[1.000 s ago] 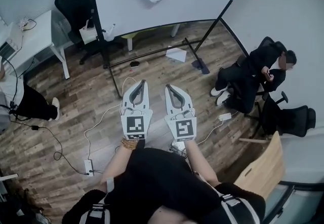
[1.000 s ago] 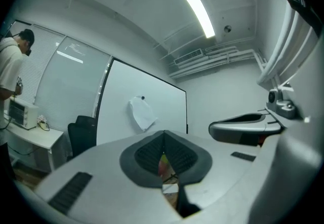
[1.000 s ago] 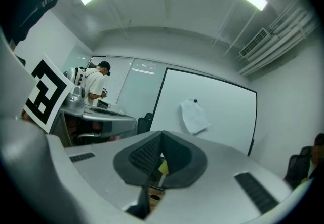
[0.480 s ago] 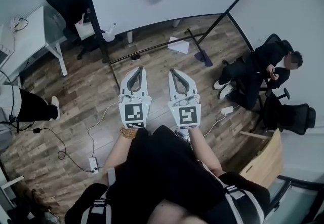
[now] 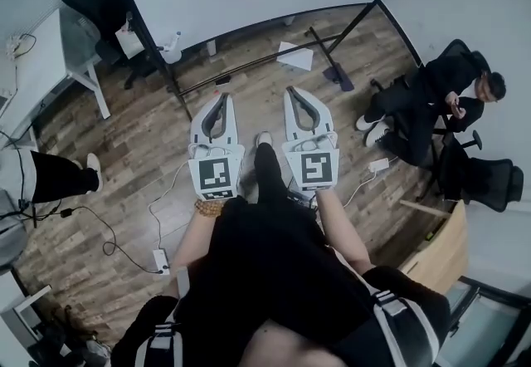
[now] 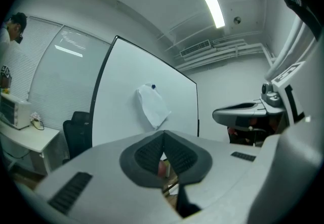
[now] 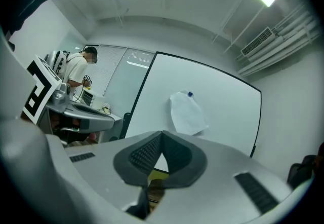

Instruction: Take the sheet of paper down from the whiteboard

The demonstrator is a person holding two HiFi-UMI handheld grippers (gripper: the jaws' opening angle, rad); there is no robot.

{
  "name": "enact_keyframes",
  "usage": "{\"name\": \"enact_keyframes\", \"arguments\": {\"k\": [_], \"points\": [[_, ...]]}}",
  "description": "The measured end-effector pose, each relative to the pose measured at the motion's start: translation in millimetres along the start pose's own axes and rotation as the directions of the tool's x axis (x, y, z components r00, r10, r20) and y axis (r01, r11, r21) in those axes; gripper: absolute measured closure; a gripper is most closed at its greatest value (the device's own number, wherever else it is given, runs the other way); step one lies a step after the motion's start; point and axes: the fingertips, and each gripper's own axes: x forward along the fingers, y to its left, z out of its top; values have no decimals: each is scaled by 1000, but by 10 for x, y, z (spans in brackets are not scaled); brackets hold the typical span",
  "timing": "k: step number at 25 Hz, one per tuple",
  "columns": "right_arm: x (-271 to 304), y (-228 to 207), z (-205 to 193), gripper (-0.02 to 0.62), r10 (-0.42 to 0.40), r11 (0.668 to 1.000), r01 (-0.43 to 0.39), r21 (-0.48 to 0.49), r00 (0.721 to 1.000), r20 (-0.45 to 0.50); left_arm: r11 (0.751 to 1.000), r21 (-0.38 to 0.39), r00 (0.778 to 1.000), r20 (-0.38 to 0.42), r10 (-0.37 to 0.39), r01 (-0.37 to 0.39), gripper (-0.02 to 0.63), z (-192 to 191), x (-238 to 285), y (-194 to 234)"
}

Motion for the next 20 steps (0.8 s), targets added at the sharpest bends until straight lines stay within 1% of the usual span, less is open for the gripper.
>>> {"name": "enact_keyframes", "arguments": {"k": [2, 5, 9, 13, 16, 20], "points": [[127, -84, -17, 597, 3, 1000, -3, -3, 1000, 20, 1000, 18, 1000, -6, 10, -10, 595, -13, 94, 40], [375, -148, -49, 598, 39, 999, -39, 2, 998, 47, 998, 50, 999, -16, 41, -40, 595, -5, 258, 137], [744, -370, -139, 597, 80, 996, -82, 32, 995, 59, 994, 80, 997, -26, 73, -71, 595, 22, 638, 166], [1101, -619, -165, 597, 112, 993, -115, 38, 990, 81, 988, 104, 993, -22, 113, -110, 595, 116, 1026, 246], [1352, -804, -117, 598, 141, 989, -144, 17, 983, 113, 983, 115, 989, -13, 148, -146, 595, 193, 1296, 321], [1680, -1010, -104, 597, 201, 980, -199, -25, 971, 130, 971, 136, 980, -6, 200, -197, 595, 269, 1648, 414]]}}
